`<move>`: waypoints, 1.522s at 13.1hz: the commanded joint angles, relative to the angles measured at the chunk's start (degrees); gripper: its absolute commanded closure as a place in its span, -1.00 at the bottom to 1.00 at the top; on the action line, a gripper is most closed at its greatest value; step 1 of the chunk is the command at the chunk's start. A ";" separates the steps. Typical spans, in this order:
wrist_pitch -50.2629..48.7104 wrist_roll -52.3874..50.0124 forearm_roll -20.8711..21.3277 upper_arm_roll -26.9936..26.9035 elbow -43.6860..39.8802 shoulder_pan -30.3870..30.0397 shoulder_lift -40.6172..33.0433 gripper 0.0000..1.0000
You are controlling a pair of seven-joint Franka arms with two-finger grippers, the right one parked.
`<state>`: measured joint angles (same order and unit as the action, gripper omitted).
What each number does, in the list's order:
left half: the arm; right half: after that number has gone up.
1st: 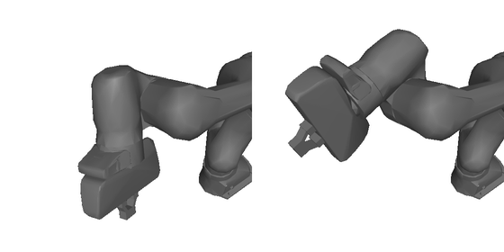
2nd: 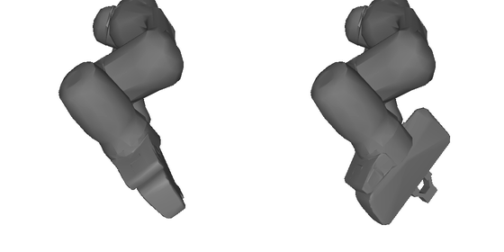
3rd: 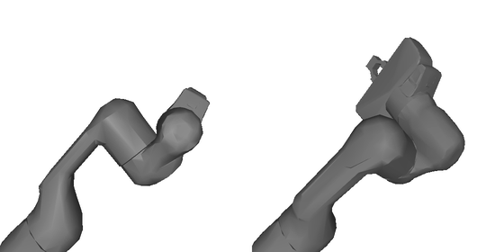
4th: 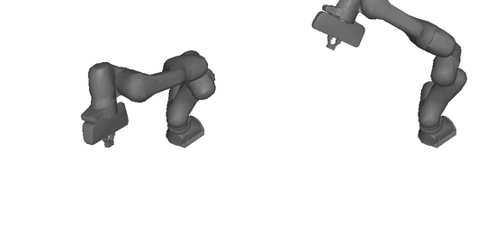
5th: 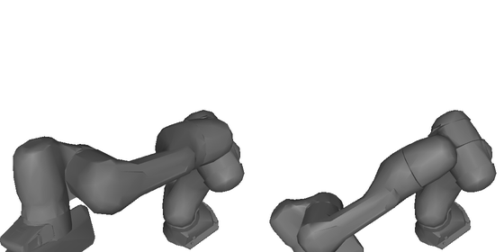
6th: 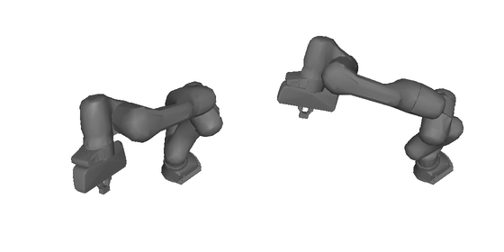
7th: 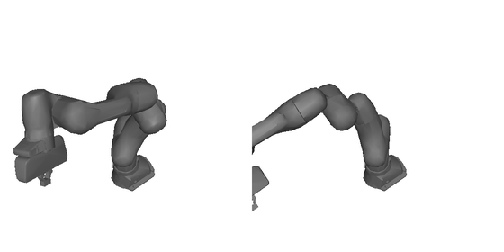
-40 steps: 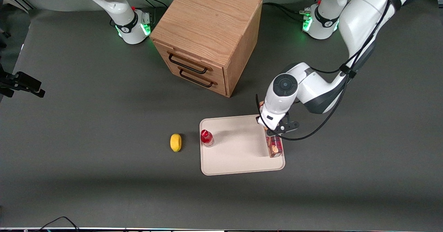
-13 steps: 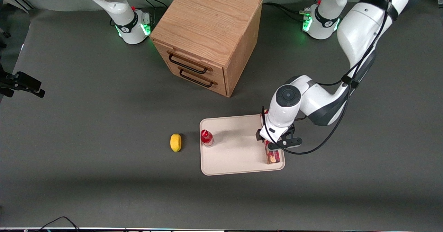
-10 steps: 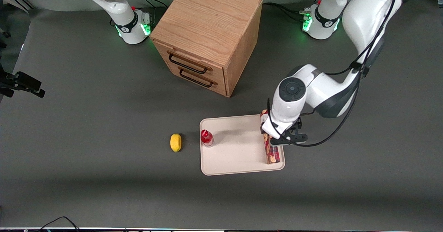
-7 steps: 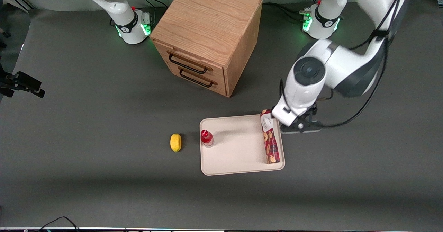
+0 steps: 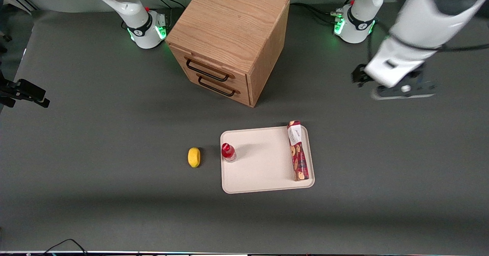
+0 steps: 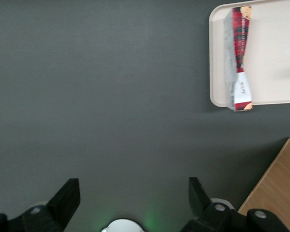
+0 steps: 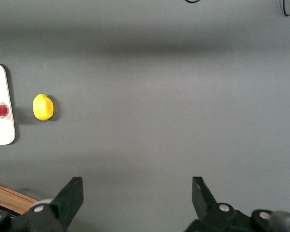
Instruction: Place red cookie box on tray
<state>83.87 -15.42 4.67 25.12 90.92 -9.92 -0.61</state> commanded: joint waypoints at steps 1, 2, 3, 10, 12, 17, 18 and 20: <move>1.56 7.15 -2.47 -6.13 6.18 0.25 -6.76 -1.00; 3.83 7.85 -3.08 -8.49 9.07 0.25 -8.51 -1.00; 7.33 9.86 -3.35 -10.60 13.36 0.34 -11.05 -1.00; 12.99 9.36 -3.79 -20.70 13.33 11.05 -6.53 -1.00; 13.08 9.79 -2.83 -21.25 9.99 10.72 -2.66 -1.00; 13.25 10.06 -1.24 -21.61 5.85 10.63 1.75 -1.00; 13.17 9.54 -1.24 -21.61 5.23 10.63 2.02 -1.00; 13.16 10.32 -1.16 -21.61 4.97 10.63 2.28 -1.00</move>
